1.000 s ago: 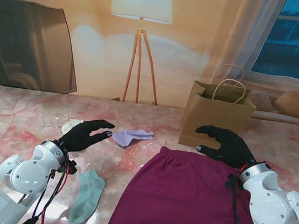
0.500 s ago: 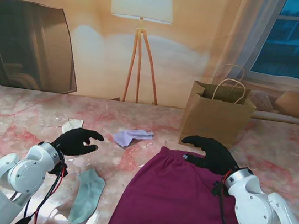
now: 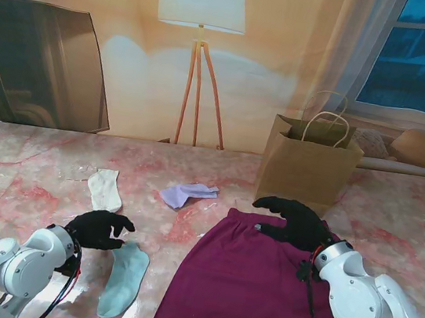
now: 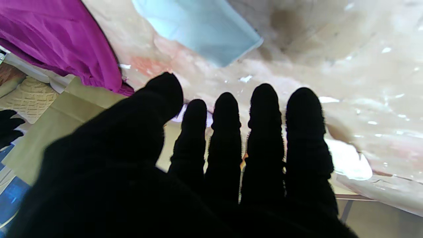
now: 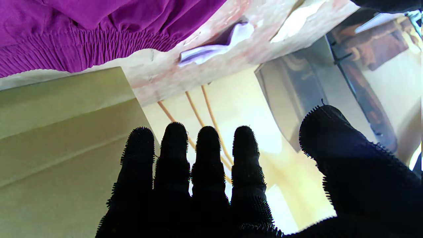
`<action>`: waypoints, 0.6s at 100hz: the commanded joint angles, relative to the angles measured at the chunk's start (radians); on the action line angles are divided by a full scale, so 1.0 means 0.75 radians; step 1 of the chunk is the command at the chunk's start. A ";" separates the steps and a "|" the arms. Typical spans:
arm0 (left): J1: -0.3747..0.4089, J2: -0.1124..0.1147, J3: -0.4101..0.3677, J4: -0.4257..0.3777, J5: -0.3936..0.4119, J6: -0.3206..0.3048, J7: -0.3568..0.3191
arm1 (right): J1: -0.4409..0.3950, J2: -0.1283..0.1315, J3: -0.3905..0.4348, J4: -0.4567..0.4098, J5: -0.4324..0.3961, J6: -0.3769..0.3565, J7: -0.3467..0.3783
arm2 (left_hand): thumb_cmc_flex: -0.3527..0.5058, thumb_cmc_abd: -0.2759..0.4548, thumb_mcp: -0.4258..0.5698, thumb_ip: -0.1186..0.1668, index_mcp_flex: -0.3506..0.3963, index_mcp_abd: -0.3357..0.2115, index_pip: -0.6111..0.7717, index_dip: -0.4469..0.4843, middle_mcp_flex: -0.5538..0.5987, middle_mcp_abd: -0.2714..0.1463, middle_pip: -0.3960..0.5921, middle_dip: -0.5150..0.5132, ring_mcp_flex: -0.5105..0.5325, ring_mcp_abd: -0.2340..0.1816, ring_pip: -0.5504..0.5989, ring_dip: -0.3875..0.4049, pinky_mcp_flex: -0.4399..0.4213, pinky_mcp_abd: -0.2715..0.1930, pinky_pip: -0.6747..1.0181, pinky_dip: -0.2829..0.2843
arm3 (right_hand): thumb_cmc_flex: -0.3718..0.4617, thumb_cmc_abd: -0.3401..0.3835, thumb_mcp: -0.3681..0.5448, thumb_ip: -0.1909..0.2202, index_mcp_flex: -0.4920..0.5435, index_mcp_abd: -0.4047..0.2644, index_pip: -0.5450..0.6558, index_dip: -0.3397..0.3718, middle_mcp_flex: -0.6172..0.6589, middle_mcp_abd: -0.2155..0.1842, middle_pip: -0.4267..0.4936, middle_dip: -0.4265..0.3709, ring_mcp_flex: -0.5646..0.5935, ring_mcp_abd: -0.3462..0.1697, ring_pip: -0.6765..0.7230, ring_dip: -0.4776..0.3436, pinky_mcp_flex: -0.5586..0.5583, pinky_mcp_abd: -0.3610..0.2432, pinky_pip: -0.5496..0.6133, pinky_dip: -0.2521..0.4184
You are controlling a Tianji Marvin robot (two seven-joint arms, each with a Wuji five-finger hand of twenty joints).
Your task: Fold the socks and the shorts into the kraft paper bag
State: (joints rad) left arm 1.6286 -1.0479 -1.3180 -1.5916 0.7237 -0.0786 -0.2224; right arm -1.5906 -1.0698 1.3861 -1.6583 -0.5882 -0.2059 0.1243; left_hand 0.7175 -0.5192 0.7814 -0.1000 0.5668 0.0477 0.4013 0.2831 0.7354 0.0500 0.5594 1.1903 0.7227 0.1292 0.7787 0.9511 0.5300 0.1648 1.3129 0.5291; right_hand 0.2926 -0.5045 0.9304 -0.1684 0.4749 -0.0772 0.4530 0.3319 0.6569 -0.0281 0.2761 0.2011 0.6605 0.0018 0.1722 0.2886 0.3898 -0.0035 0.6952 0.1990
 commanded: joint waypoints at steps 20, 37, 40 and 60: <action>-0.006 -0.005 0.069 0.080 0.086 0.022 0.100 | -0.006 -0.011 -0.019 0.008 0.007 -0.012 -0.015 | 0.067 -0.099 -0.049 -0.074 0.020 -0.066 0.058 0.023 0.155 -0.113 0.203 0.267 0.072 -0.058 0.134 0.038 0.046 -0.005 0.111 0.057 | -0.045 0.029 -0.023 0.062 0.018 -0.033 -0.005 0.008 0.033 -0.019 0.005 -0.005 0.004 -0.043 -0.011 0.007 -0.017 -0.017 0.041 0.015; -0.044 -0.017 0.130 0.153 0.132 0.038 0.224 | -0.011 -0.013 -0.017 0.007 0.010 -0.018 -0.025 | 0.032 -0.112 -0.007 -0.081 -0.075 -0.080 -0.006 -0.008 0.209 -0.180 0.439 0.213 0.102 -0.083 0.200 0.003 0.066 0.019 0.134 0.052 | -0.047 0.028 -0.022 0.062 0.021 -0.039 -0.002 0.011 0.039 -0.019 0.009 -0.003 0.008 -0.041 -0.010 0.009 -0.015 -0.015 0.042 0.021; -0.049 -0.018 0.139 0.158 0.138 0.048 0.231 | -0.012 -0.013 -0.016 0.006 0.010 -0.018 -0.026 | 0.024 -0.113 -0.007 -0.082 -0.072 -0.078 -0.003 -0.007 0.220 -0.186 0.455 0.211 0.106 -0.081 0.201 0.000 0.067 0.021 0.134 0.051 | -0.048 0.028 -0.021 0.062 0.023 -0.039 -0.001 0.011 0.039 -0.018 0.009 -0.003 0.011 -0.044 -0.009 0.010 -0.014 -0.014 0.042 0.022; -0.078 -0.014 0.186 0.183 0.200 0.097 0.248 | -0.022 -0.014 -0.008 0.000 0.009 -0.018 -0.029 | -0.042 -0.163 0.046 -0.081 0.039 -0.117 0.326 0.201 0.230 -0.195 0.526 0.132 0.124 -0.073 0.203 -0.033 0.088 0.033 0.140 0.038 | -0.046 0.028 -0.019 0.061 0.027 -0.041 0.001 0.013 0.044 -0.020 0.011 -0.003 0.012 -0.043 -0.010 0.011 -0.013 -0.012 0.042 0.027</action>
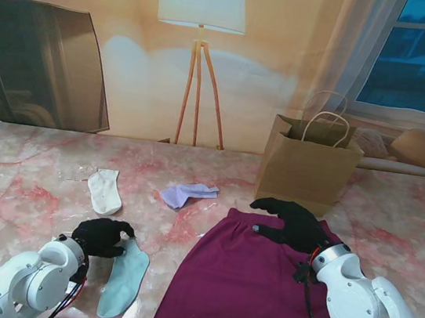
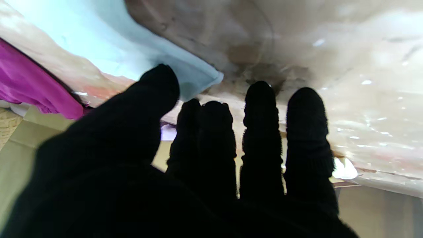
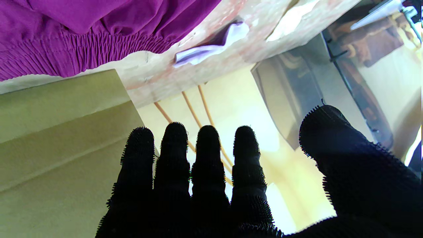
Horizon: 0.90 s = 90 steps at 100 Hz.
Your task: Fold the socks and the shorts into the kraft paper bag
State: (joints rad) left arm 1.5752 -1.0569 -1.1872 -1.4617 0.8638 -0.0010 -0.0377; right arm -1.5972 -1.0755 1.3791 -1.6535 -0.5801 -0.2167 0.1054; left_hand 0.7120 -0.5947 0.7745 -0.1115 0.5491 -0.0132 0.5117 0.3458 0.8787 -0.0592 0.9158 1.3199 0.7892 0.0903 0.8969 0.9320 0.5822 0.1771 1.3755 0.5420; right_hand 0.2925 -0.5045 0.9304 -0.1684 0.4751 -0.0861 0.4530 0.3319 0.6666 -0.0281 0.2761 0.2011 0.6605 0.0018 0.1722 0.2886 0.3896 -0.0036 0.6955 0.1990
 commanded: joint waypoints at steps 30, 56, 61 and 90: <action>-0.018 0.002 0.039 0.030 0.049 -0.002 0.014 | -0.018 -0.008 0.008 -0.009 0.007 -0.003 -0.009 | 0.101 -0.101 -0.111 -0.085 0.083 -0.324 0.787 0.638 -0.169 0.059 -0.359 -0.194 -0.135 0.057 -0.202 -0.060 -0.178 0.045 -0.112 0.032 | -0.037 0.042 -0.012 0.059 0.031 -0.029 0.005 0.015 0.037 -0.021 0.012 -0.002 0.017 -0.045 -0.010 0.011 -0.005 -0.017 0.044 0.033; 0.000 -0.018 0.006 0.023 -0.031 -0.039 0.080 | -0.015 -0.008 0.000 -0.006 0.011 0.002 -0.007 | 0.103 -0.134 -0.040 -0.083 0.104 -0.353 0.773 0.689 0.237 0.081 -0.723 -0.704 0.067 0.046 -0.286 -0.185 -0.126 0.104 -0.132 0.032 | -0.046 0.049 -0.024 0.059 0.030 -0.033 0.005 0.014 0.036 -0.021 0.011 -0.002 0.017 -0.042 -0.009 0.012 -0.006 -0.020 0.044 0.036; 0.000 -0.024 0.003 0.021 -0.046 -0.040 0.101 | -0.014 -0.008 -0.002 -0.004 0.012 0.004 -0.007 | 0.115 -0.145 -0.017 -0.081 0.100 -0.351 0.769 0.686 0.363 0.076 -0.768 -0.589 0.114 0.039 -0.267 -0.201 -0.096 0.111 -0.113 0.027 | -0.044 0.049 -0.025 0.060 0.030 -0.033 0.004 0.014 0.038 -0.020 0.012 -0.002 0.018 -0.041 -0.009 0.012 -0.004 -0.020 0.045 0.037; -0.028 -0.033 0.003 0.003 -0.103 -0.035 0.089 | -0.010 -0.008 -0.007 -0.001 0.015 0.009 -0.005 | 0.111 -0.119 0.038 -0.038 0.228 -0.294 0.647 0.323 0.388 0.120 -0.741 -0.435 0.108 0.061 -0.243 -0.168 -0.117 0.118 -0.118 0.027 | -0.046 0.052 -0.029 0.062 0.034 -0.033 0.005 0.015 0.038 -0.022 0.012 -0.002 0.020 -0.042 -0.008 0.012 -0.003 -0.020 0.047 0.039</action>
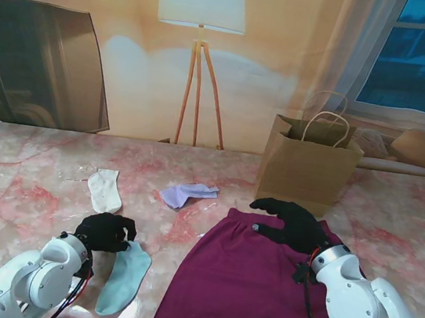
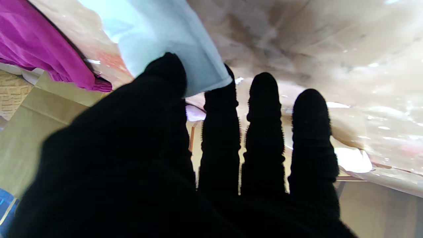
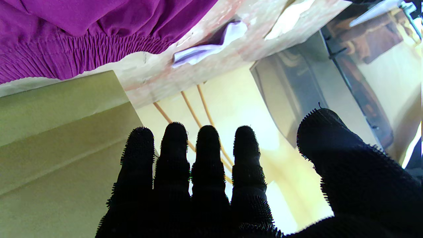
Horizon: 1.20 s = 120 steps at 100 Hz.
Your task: Fold the socks and the shorts into the kraft paper bag
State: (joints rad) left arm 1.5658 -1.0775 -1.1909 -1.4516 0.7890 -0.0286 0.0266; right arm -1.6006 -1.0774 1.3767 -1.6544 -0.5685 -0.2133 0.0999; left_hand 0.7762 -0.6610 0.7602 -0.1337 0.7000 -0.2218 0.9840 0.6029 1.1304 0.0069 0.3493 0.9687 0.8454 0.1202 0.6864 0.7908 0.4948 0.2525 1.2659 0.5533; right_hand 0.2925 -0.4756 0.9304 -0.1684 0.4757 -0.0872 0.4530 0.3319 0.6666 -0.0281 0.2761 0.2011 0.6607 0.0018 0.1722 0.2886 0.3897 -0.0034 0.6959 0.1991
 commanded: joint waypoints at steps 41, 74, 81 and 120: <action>-0.089 -0.038 0.050 -0.020 -0.022 0.083 0.132 | -0.003 -0.005 -0.004 0.004 -0.002 0.005 0.007 | -0.004 -0.004 0.099 -0.004 0.026 0.014 0.011 -0.019 0.036 0.042 0.049 0.066 0.026 0.020 0.051 0.027 0.005 0.019 0.023 0.009 | -0.045 0.016 -0.029 0.062 0.032 -0.033 0.006 0.015 0.040 -0.023 0.014 -0.001 0.021 -0.039 -0.007 0.013 -0.002 -0.018 0.049 0.041; -0.047 -0.036 0.023 -0.077 0.038 0.040 0.180 | -0.004 -0.004 -0.006 0.006 -0.003 0.003 0.010 | 0.002 -0.032 0.088 -0.030 0.018 -0.017 0.028 -0.011 0.019 0.018 0.051 0.078 -0.016 0.012 0.051 0.032 -0.057 0.035 -0.015 0.004 | -0.045 0.018 -0.031 0.063 0.035 -0.034 0.008 0.016 0.040 -0.020 0.014 -0.001 0.020 -0.039 -0.007 0.013 -0.002 -0.018 0.051 0.042; -0.020 -0.026 0.001 -0.096 0.064 0.005 0.153 | -0.004 -0.003 -0.007 0.006 -0.005 0.000 0.013 | 0.006 -0.041 0.077 -0.036 0.021 -0.023 0.031 -0.019 0.020 0.014 0.049 0.080 -0.018 0.007 0.045 0.028 -0.061 0.036 -0.022 0.003 | -0.045 0.020 -0.032 0.063 0.034 -0.033 0.007 0.016 0.039 -0.022 0.014 -0.001 0.020 -0.041 -0.007 0.013 -0.002 -0.019 0.051 0.042; 0.126 0.006 -0.124 -0.159 0.172 -0.162 0.105 | -0.001 -0.005 -0.022 0.014 -0.003 -0.006 0.003 | 0.014 -0.051 0.064 -0.040 0.026 -0.036 0.059 -0.069 0.020 0.002 0.040 0.085 -0.024 0.004 0.037 0.028 -0.071 0.034 -0.035 0.005 | -0.046 0.023 -0.035 0.063 0.036 -0.032 0.007 0.016 0.041 -0.021 0.014 -0.001 0.019 -0.038 -0.007 0.013 -0.002 -0.017 0.051 0.043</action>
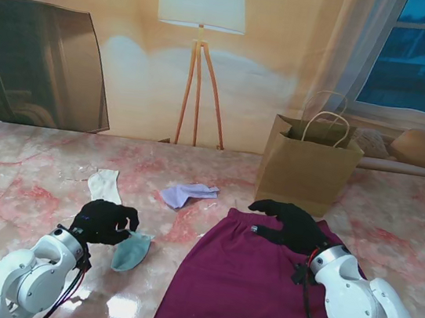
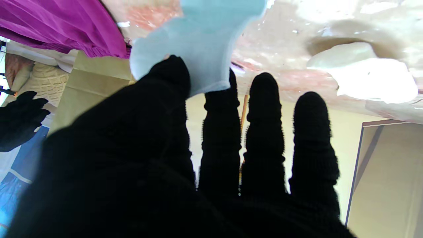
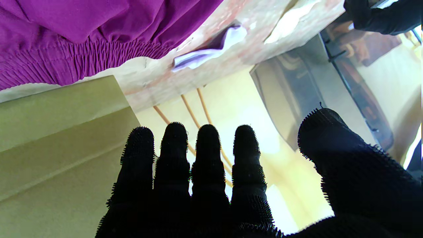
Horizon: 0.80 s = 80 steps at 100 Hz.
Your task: Fold the socks and the shorts into the kraft paper bag
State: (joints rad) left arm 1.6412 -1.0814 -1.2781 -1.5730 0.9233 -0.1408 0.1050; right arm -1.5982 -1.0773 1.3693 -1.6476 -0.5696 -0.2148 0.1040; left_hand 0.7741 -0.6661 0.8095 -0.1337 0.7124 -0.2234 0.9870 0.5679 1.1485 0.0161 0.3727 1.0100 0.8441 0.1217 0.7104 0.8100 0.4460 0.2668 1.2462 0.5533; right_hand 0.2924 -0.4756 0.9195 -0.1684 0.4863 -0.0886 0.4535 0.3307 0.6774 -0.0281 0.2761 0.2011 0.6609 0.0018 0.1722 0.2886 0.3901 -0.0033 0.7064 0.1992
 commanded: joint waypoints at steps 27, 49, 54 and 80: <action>0.104 0.020 -0.041 -0.006 0.016 -0.074 -0.014 | 0.007 -0.004 -0.030 0.014 0.003 0.003 0.003 | 0.012 -0.051 -0.011 -0.047 0.008 -0.016 0.062 -0.048 0.002 -0.012 0.007 0.017 -0.013 0.005 0.006 0.003 0.004 0.021 -0.002 0.012 | -0.045 0.026 -0.023 0.064 0.023 -0.029 0.007 0.018 0.027 -0.021 0.014 -0.001 0.018 -0.037 -0.007 0.013 -0.003 -0.017 0.037 0.043; 0.145 0.032 -0.055 -0.020 0.031 -0.106 -0.074 | 0.008 -0.005 -0.037 0.015 0.003 0.006 0.001 | -0.046 -0.059 -0.083 -0.052 -0.010 0.019 0.020 -0.069 -0.094 -0.004 0.123 -0.093 -0.040 0.011 -0.025 -0.012 -0.026 0.021 -0.033 0.011 | -0.050 0.034 -0.029 0.064 0.020 -0.033 0.006 0.018 0.021 -0.020 0.013 -0.001 0.006 -0.028 -0.009 0.014 -0.015 -0.012 0.034 0.043; 0.151 0.035 -0.061 -0.020 0.028 -0.118 -0.093 | 0.006 -0.005 -0.037 0.014 -0.001 0.009 -0.004 | -0.087 -0.060 -0.117 -0.057 -0.015 0.043 -0.029 -0.080 -0.149 0.003 0.153 -0.197 -0.057 0.016 -0.050 -0.024 -0.046 0.025 -0.049 0.012 | -0.049 0.027 -0.030 0.065 0.018 -0.032 0.005 0.018 0.018 -0.019 0.012 -0.001 0.000 -0.024 -0.009 0.015 -0.022 -0.008 0.031 0.043; 0.166 0.036 -0.093 -0.028 -0.003 -0.160 -0.125 | 0.002 -0.008 -0.037 0.009 -0.018 0.024 -0.021 | -0.468 0.092 -0.209 0.024 0.019 0.166 -0.292 -0.041 -0.278 0.029 0.111 -0.469 -0.148 0.043 -0.157 -0.065 -0.145 0.045 -0.151 -0.003 | -0.060 0.015 -0.030 0.068 0.018 -0.032 0.002 0.019 0.008 -0.020 0.015 0.001 -0.013 -0.016 -0.004 0.026 -0.034 0.002 0.032 0.052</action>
State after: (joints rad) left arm 1.7521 -1.0546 -1.3374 -1.5812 0.9364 -0.2629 0.0027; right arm -1.5899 -1.0780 1.3452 -1.6377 -0.5799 -0.2001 0.0906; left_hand 0.4752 -0.6249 0.7143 -0.1337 0.7147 -0.1033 0.7985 0.5219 0.9815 0.0167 0.4849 0.6782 0.7669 0.1330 0.6205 0.7698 0.3551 0.2795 1.1479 0.5533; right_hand 0.2811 -0.4752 0.9062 -0.1683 0.4863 -0.0886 0.4534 0.3383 0.6774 -0.0281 0.2761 0.2011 0.6609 0.0018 0.1722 0.2886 0.3777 -0.0025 0.7065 0.1994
